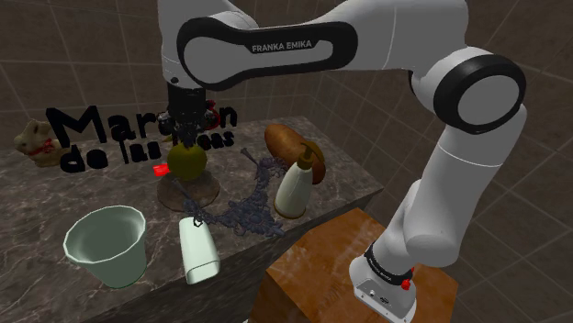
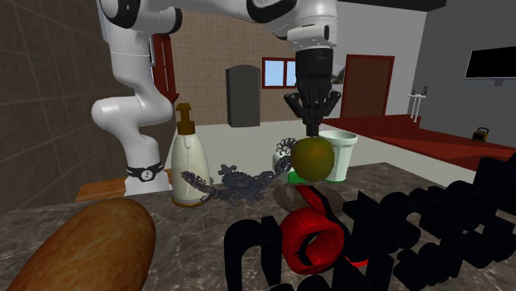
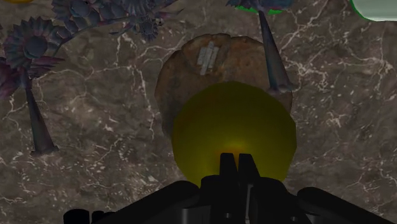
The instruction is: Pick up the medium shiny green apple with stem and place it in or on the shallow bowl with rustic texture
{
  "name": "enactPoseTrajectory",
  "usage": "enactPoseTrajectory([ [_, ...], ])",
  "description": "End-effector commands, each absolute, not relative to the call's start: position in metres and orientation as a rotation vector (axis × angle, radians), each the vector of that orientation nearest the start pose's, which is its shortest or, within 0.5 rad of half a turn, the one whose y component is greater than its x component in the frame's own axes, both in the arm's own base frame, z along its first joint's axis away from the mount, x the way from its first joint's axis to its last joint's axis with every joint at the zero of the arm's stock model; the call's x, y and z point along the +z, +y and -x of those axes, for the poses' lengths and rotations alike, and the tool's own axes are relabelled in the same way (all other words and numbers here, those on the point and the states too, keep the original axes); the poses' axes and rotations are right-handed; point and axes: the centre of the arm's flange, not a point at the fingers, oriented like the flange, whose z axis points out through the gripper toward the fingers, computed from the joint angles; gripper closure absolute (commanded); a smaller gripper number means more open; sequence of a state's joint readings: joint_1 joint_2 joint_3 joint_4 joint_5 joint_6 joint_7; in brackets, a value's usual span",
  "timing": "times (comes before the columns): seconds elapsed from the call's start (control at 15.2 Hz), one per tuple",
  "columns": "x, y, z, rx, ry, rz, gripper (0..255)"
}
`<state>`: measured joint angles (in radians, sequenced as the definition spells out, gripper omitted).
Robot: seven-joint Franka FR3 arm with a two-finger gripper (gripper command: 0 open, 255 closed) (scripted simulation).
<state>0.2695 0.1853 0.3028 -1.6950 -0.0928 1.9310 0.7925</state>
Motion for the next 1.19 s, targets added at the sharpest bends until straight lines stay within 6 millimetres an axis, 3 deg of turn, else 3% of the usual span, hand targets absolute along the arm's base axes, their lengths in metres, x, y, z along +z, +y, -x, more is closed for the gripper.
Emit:
enactPoseTrajectory([
  [0.0, 0.483, 0.321, -0.533, -0.106, 0.307, 3.112, 255],
  [0.4, 0.447, 0.321, -0.533, -0.106, 0.307, 3.112, 255],
  [0.92, 0.447, 0.321, -0.533, -0.106, 0.307, 3.112, 255],
  [0.99, 0.447, 0.321, -0.533, -0.106, 0.307, 3.112, 0],
  [1.12, 0.447, 0.321, -0.533, -0.106, 0.307, 3.112, 0],
])
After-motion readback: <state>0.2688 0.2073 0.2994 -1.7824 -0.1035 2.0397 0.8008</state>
